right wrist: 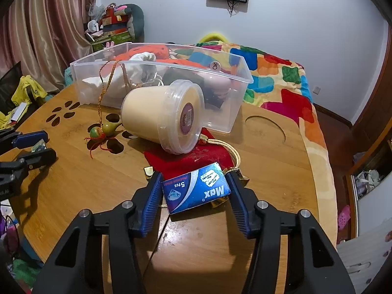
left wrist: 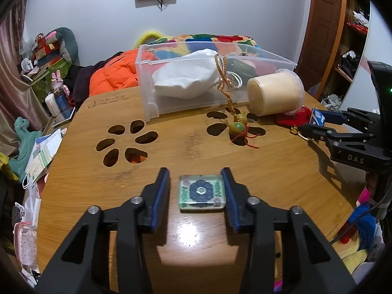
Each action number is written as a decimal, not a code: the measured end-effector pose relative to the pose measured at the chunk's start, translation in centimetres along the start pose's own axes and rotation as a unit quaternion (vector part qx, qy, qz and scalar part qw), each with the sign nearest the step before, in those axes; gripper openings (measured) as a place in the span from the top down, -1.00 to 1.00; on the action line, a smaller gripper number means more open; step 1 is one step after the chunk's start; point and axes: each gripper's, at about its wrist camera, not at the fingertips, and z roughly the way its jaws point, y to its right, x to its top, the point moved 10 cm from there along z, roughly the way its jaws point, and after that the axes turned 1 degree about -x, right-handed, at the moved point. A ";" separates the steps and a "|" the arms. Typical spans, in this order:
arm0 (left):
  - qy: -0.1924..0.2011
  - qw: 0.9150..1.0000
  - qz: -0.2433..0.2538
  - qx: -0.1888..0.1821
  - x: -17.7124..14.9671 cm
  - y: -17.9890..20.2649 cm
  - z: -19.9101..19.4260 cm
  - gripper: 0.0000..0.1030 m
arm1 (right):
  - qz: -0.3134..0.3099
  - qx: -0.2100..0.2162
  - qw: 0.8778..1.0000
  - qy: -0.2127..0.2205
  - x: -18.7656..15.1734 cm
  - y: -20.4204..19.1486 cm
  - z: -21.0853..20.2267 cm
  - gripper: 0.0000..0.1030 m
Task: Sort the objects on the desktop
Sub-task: 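Grasp the square coaster with left tool while right tool grasps the blue Max tissue pack, then lift the coaster and tissue pack and carry both over the clear box, then lower the coaster into the box with left tool while right tool drops the tissue pack in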
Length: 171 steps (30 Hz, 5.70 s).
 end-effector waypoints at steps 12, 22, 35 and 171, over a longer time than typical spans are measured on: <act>0.002 1.000 -0.003 -0.009 0.3 0.2 -0.2 0.36 | -0.002 -0.003 1.000 0.016 0.0 -0.2 -1.7 0.06; 0.021 1.000 0.007 -0.015 2.0 1.1 -1.0 0.36 | -0.006 -0.003 0.999 0.042 1.3 -0.5 -3.9 0.06; 0.043 0.998 0.025 -0.029 5.1 2.6 -1.4 0.36 | -0.008 0.003 0.998 0.068 3.3 -1.0 -5.5 0.06; 0.077 0.991 0.112 0.017 16.9 1.4 8.9 -0.48 | 0.001 0.025 0.997 0.077 14.0 1.8 7.0 -0.14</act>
